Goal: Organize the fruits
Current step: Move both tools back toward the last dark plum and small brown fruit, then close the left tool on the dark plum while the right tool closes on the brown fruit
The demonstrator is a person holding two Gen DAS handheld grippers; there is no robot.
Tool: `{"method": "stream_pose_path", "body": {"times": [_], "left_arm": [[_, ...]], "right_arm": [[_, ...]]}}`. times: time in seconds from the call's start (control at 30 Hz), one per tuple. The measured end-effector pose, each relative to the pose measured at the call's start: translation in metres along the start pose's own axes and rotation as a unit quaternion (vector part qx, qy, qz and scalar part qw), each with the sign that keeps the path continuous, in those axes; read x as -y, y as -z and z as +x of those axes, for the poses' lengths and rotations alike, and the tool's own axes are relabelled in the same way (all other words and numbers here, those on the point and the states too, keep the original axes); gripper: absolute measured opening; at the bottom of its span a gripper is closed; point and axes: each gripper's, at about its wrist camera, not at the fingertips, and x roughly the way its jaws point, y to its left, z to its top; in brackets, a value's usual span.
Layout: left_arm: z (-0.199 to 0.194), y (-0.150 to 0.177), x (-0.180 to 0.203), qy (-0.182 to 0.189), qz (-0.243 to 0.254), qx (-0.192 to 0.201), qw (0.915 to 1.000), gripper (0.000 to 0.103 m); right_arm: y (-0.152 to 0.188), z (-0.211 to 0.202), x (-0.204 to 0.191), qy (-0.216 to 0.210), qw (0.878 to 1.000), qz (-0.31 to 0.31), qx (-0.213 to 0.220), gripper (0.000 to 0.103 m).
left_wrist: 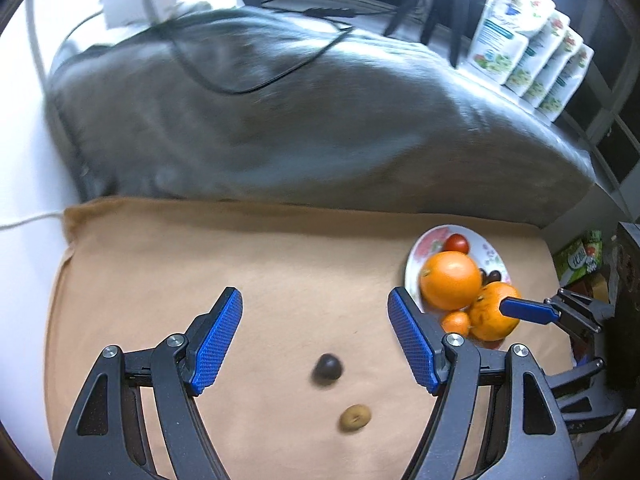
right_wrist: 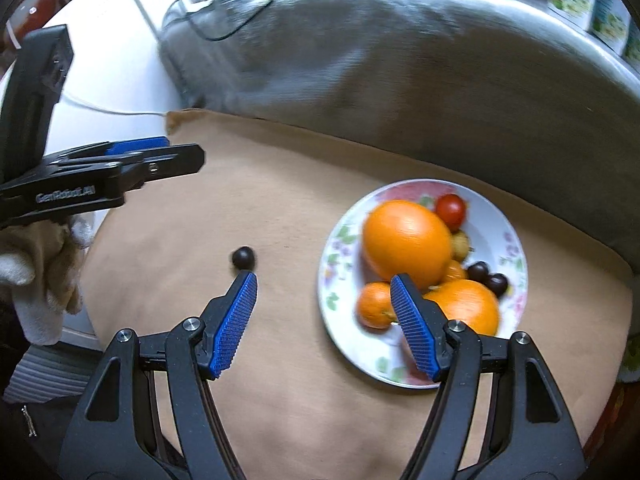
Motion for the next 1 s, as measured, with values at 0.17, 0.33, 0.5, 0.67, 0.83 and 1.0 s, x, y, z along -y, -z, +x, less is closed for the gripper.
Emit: {"method": "stream_pose_path", "body": {"times": [0.17, 0.33, 0.5, 0.67, 0.83, 1.0], "left_arm": [[0.002, 0.014, -0.015, 0.001, -0.013, -0.01, 0.9999, 0.075], [0.007, 0.03, -0.024, 0.012, -0.024, -0.024, 0.9993, 0.073], [0.017, 0.043, -0.026, 0.025, -0.023, -0.045, 0.9984, 0.066], [0.028, 0.054, -0.027, 0.041, -0.02, -0.062, 0.997, 0.058], [0.039, 0.063, -0.024, 0.054, -0.016, -0.079, 0.9953, 0.054], [0.047, 0.067, -0.021, 0.069, -0.014, -0.088, 0.9937, 0.054]], "right_arm": [[0.006, 0.012, -0.027, -0.009, 0.999, -0.036, -0.009, 0.072], [0.017, 0.025, -0.047, -0.018, 0.998, -0.058, -0.023, 0.072], [0.029, 0.038, -0.059, -0.023, 0.997, -0.066, -0.029, 0.071], [0.04, 0.053, -0.066, -0.032, 0.997, -0.063, -0.039, 0.063], [0.046, 0.066, -0.074, -0.032, 0.996, -0.073, -0.045, 0.053], [0.047, 0.076, -0.073, -0.033, 0.996, -0.067, -0.05, 0.049]]}}
